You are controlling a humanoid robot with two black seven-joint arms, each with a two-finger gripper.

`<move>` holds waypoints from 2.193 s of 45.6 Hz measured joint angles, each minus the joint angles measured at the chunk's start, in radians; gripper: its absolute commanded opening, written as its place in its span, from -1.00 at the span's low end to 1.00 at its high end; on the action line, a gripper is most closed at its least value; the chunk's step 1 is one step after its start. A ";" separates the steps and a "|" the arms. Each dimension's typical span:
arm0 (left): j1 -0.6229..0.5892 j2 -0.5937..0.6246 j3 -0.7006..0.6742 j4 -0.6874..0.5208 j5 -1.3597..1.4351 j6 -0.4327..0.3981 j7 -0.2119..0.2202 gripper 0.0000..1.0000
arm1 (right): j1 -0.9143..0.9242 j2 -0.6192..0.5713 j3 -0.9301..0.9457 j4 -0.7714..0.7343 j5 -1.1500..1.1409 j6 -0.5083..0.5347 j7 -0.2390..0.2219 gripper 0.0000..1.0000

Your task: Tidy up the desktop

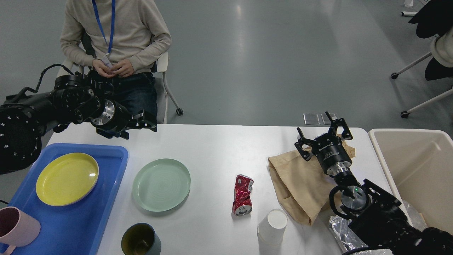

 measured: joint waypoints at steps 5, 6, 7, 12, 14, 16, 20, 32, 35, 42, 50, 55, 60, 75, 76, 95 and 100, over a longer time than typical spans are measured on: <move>-0.073 -0.005 0.092 -0.110 0.027 -0.027 0.000 0.94 | 0.000 0.000 0.000 0.000 0.000 0.000 0.000 1.00; -0.088 -0.006 0.109 -0.131 0.029 -0.030 0.000 0.94 | 0.000 0.000 0.000 0.000 0.000 0.000 0.000 1.00; -0.105 -0.008 0.127 -0.156 0.030 -0.034 0.000 0.94 | 0.000 0.000 0.000 0.000 0.001 0.000 0.000 1.00; -0.166 -0.023 0.182 -0.260 0.032 -0.042 0.000 0.94 | 0.000 0.000 0.000 0.000 0.001 0.000 0.000 1.00; -0.192 -0.030 0.205 -0.307 0.033 -0.043 0.000 0.94 | 0.000 0.000 0.000 0.000 0.001 0.000 0.000 1.00; -0.216 -0.035 0.233 -0.358 0.034 -0.043 0.000 0.94 | 0.000 0.000 0.000 0.000 0.001 0.000 0.000 1.00; -0.259 -0.045 0.282 -0.461 0.035 -0.043 0.000 0.94 | 0.000 0.000 0.000 0.000 0.001 0.000 0.000 1.00; -0.347 -0.149 0.343 -0.630 0.038 -0.044 0.000 0.94 | 0.000 0.000 0.000 0.000 0.001 0.000 0.000 1.00; -0.355 -0.164 0.346 -0.659 0.041 -0.044 0.000 0.94 | 0.000 0.000 0.000 0.000 0.000 0.000 0.000 1.00; -0.363 -0.175 0.348 -0.710 0.050 -0.135 0.000 0.94 | 0.000 0.000 0.000 0.000 0.000 0.000 0.000 1.00; -0.363 -0.193 0.339 -0.713 0.052 -0.219 0.002 0.94 | 0.000 0.000 0.000 0.000 0.000 0.000 0.000 1.00; -0.351 -0.210 0.338 -0.712 0.058 -0.223 0.003 0.94 | 0.000 0.000 0.000 0.000 0.000 0.000 0.000 1.00; -0.326 -0.217 0.338 -0.701 0.073 -0.223 0.004 0.94 | 0.000 0.000 0.000 0.000 0.000 0.000 0.000 1.00; -0.252 -0.235 0.321 -0.641 0.076 -0.223 0.001 0.94 | 0.000 0.000 0.000 0.000 0.001 0.000 0.000 1.00; -0.247 -0.235 0.321 -0.638 0.076 -0.223 0.001 0.94 | 0.000 0.000 0.000 0.000 0.001 0.000 0.000 1.00; -0.178 -0.244 0.331 -0.612 0.082 -0.223 0.003 0.94 | 0.001 0.000 0.000 0.000 0.001 0.000 0.000 1.00; -0.148 -0.244 0.330 -0.579 0.082 -0.223 0.003 0.93 | 0.001 0.000 0.000 0.000 0.001 0.000 0.000 1.00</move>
